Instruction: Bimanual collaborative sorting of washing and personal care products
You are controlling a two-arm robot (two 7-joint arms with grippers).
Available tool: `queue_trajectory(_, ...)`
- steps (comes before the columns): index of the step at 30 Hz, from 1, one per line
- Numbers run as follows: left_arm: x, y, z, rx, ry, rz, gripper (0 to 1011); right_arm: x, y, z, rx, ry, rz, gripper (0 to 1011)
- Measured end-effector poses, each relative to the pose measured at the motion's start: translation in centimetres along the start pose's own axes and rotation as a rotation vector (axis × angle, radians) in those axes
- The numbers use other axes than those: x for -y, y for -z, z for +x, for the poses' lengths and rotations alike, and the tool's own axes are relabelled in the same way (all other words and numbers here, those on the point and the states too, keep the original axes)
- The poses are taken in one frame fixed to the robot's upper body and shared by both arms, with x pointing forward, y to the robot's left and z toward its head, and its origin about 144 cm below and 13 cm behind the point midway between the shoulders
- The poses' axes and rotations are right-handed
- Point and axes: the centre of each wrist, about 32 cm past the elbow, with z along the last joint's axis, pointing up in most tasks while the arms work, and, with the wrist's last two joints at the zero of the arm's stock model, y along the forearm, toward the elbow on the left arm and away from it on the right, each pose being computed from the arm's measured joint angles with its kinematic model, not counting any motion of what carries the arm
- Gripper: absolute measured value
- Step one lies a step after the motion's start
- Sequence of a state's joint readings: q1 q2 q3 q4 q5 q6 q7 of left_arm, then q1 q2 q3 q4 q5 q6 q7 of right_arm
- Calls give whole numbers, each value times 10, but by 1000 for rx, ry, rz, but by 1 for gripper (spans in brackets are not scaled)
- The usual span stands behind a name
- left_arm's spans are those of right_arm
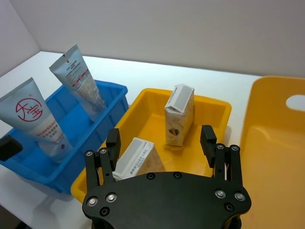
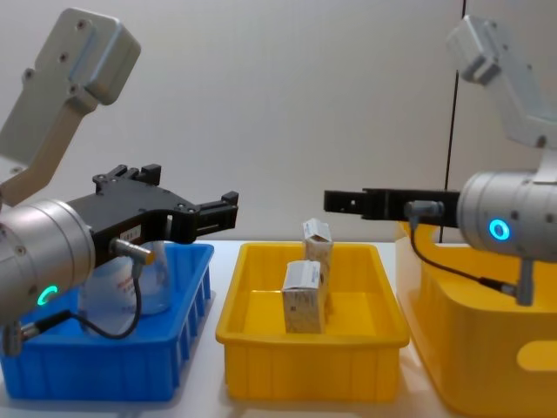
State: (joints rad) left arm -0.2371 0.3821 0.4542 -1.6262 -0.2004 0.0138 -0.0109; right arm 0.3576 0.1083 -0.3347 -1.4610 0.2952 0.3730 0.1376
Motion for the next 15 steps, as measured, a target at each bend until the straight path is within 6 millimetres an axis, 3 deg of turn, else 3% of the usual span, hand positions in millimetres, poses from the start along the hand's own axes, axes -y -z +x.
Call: queue_trajectory(15,0,0,0,0,0,0,1001,-12,-5,-20,-75,10,-93,1003)
